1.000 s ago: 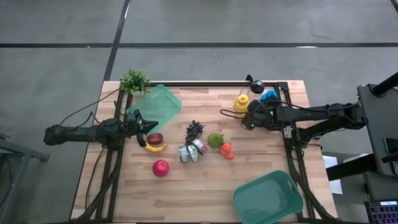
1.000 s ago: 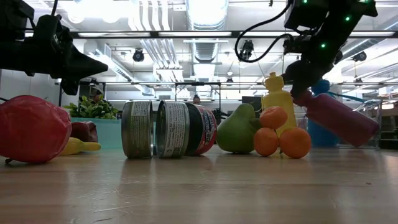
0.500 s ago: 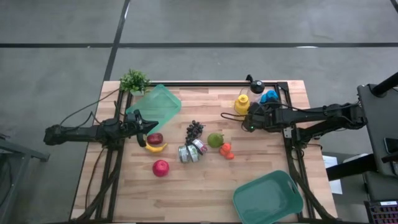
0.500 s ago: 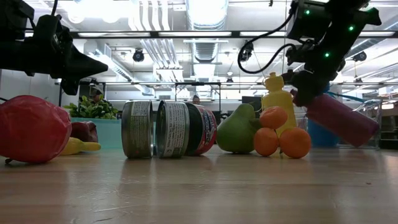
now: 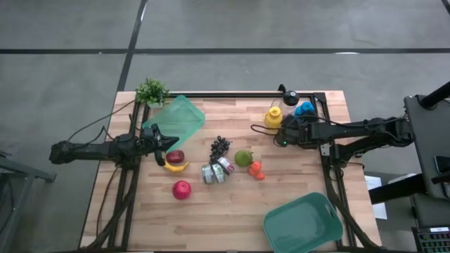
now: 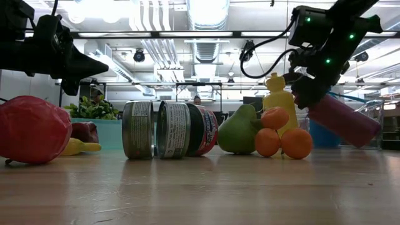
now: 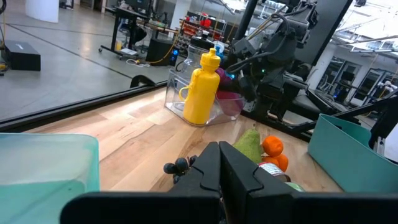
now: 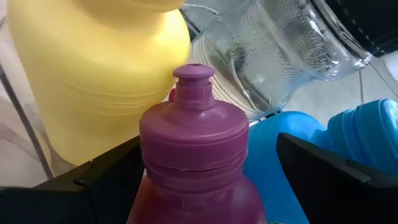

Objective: Pick & Place Food Item
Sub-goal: Put the pink water bottle into the transparent bin

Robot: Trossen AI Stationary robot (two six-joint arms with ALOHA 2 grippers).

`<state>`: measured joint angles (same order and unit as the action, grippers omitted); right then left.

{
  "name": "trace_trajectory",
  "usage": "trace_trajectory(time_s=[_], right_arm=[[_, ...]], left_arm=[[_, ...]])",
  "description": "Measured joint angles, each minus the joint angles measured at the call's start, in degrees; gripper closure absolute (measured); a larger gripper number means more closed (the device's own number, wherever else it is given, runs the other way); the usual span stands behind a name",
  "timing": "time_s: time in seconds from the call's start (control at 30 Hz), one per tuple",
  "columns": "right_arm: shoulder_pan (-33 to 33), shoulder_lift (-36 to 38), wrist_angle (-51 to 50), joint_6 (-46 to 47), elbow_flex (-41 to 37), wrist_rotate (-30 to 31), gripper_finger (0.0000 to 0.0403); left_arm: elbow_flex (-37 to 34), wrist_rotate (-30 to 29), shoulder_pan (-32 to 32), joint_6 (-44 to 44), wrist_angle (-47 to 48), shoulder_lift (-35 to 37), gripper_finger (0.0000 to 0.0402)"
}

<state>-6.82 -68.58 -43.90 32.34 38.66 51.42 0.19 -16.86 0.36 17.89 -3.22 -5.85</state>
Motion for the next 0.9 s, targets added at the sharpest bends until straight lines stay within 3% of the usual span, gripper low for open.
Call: trace_trajectory(time_s=[0.9], right_arm=[[-3.4,0.0,6.8,-4.3,-2.6,-0.4,0.0051]], left_arm=[[0.0,0.0,0.0,0.0,0.0,0.0,0.04]])
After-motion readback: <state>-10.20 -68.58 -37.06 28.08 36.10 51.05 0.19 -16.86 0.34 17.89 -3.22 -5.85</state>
